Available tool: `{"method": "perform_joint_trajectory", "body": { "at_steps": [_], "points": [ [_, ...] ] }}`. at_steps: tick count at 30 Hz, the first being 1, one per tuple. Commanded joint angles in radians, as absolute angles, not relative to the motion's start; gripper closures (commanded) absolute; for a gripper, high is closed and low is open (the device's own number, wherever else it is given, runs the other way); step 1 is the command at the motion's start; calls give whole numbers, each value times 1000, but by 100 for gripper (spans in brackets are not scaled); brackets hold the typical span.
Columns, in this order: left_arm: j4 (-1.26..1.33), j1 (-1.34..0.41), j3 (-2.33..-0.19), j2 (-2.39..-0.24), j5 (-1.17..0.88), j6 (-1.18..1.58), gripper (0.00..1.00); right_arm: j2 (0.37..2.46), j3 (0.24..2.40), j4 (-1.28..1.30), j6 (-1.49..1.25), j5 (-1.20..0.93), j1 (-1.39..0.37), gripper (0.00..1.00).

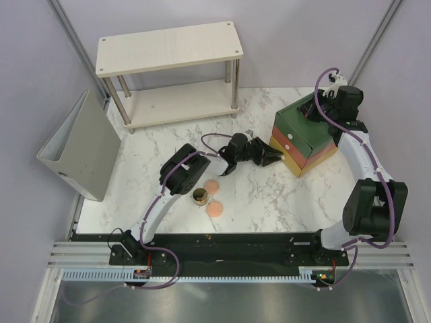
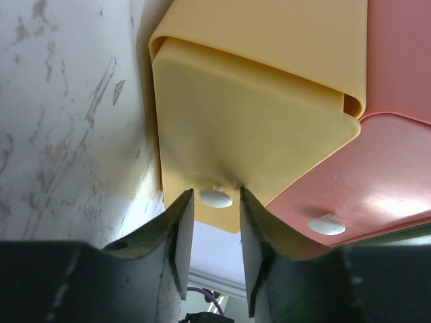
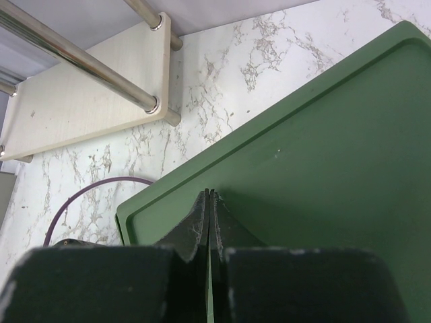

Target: Organize the makeup

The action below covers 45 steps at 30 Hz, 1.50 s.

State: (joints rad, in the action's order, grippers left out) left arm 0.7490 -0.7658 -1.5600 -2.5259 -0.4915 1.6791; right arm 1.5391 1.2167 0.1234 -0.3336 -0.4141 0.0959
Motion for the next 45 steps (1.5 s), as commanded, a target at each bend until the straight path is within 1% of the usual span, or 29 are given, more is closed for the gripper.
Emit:
{"method": "perform_joint_trajectory", "body": {
  "at_steps": [1, 4, 11, 16, 27, 30, 34, 39, 42, 43, 45],
  "points": [
    [670, -782, -1528, -2536, -471, 1724, 58, 1647, 1103, 531, -279, -374, 86, 100],
    [675, -790, -1532, -2540, -462, 1730, 57, 1648, 1101, 529, -281, -374, 84, 100],
    [690, -814, -1528, -2554, -425, 1769, 59, 1644, 1100, 529, -279, -373, 86, 100],
    [781, -839, -1497, -2560, -374, 1836, 61, 1643, 1100, 529, -281, -373, 86, 100],
    [811, -845, -1468, -2548, -387, 1850, 61, 1649, 1104, 528, -282, -374, 86, 100],
    [810, -850, -1479, -2551, -385, 1851, 66, 1649, 1104, 528, -282, -374, 86, 100],
    [810, -851, -1483, -2557, -387, 1862, 76, 1649, 1104, 528, -282, -374, 84, 100],
    [804, -850, -1465, -2559, -385, 1868, 77, 1651, 1104, 528, -282, -374, 86, 100],
    [810, -845, -1454, -2559, -383, 1870, 82, 1649, 1104, 528, -281, -374, 86, 100],
    [810, -845, -1453, -2559, -385, 1871, 90, 1649, 1101, 526, -281, -374, 86, 100],
    [808, -842, -1445, -2550, -388, 1865, 98, 1649, 1103, 528, -281, -373, 84, 100]
  ]
}}
